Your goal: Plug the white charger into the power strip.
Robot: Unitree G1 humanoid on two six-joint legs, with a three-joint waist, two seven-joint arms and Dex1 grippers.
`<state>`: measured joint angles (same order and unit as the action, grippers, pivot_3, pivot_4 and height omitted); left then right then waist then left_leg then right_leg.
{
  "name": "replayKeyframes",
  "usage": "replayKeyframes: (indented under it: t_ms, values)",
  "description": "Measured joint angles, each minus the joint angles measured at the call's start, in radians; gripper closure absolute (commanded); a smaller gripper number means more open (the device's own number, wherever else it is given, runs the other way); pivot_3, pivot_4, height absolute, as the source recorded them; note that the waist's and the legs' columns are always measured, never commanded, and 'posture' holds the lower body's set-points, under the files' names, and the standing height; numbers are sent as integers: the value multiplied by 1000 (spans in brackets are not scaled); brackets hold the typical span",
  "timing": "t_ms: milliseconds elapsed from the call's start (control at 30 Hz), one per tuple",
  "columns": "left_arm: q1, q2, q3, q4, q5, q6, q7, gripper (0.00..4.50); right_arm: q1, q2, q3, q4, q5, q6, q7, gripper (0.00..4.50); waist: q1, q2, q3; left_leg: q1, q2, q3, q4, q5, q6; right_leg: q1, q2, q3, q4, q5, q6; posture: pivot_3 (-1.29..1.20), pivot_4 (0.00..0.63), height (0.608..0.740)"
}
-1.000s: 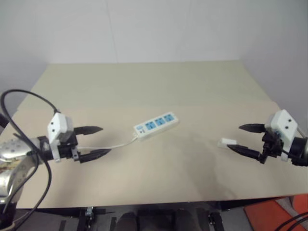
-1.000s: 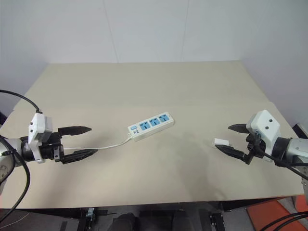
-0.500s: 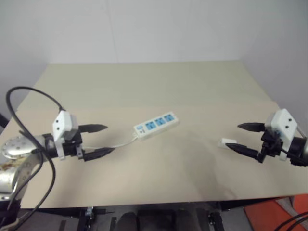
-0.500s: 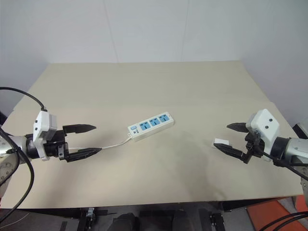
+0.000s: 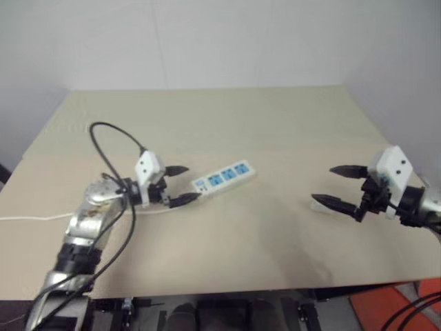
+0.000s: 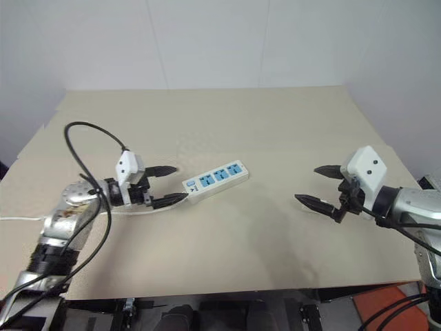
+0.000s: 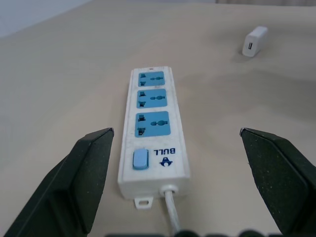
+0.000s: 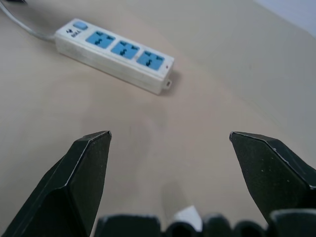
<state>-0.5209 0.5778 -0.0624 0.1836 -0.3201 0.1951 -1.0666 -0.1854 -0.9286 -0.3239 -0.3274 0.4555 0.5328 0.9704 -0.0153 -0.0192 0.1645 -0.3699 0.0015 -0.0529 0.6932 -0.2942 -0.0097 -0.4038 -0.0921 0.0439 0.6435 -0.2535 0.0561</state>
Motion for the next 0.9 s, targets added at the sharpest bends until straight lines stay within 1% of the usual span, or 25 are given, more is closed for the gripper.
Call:
replayKeyframes:
  t_ms: [100,233,500,733,833,900]
  values:
    - [-23,-32,-20,103,50,-66,7,12,-1,0,0,-3,0,0,-10,0,1,0,0,0,0,0,0,0,0,0,0,0,0,0,0,0,150,740]
    - [-47,-68,-28,195,93,-118,31,12,-1,1,0,-10,2,0,-12,0,2,0,0,0,0,0,1,0,0,0,0,0,0,0,0,0,150,740]
    - [-110,-189,-45,371,151,-219,62,12,-3,2,0,-18,23,0,-20,0,3,0,0,-1,0,-1,1,0,0,0,0,0,0,0,0,0,150,740]
    - [-160,-229,-59,491,209,-292,99,12,-6,3,0,-38,41,1,-34,0,3,0,0,0,-1,-1,1,0,0,0,0,0,0,0,0,0,150,740]
    - [-180,-229,-58,542,221,-322,109,595,-5,3,0,-40,44,1,-39,0,3,0,0,1,-1,-1,1,0,0,1,0,0,1,0,0,0,150,740]
    - [-180,-229,-53,554,219,-333,106,1109,-4,3,0,-45,48,1,-43,0,2,0,0,1,-1,-1,1,0,0,1,0,0,1,0,0,0,150,740]
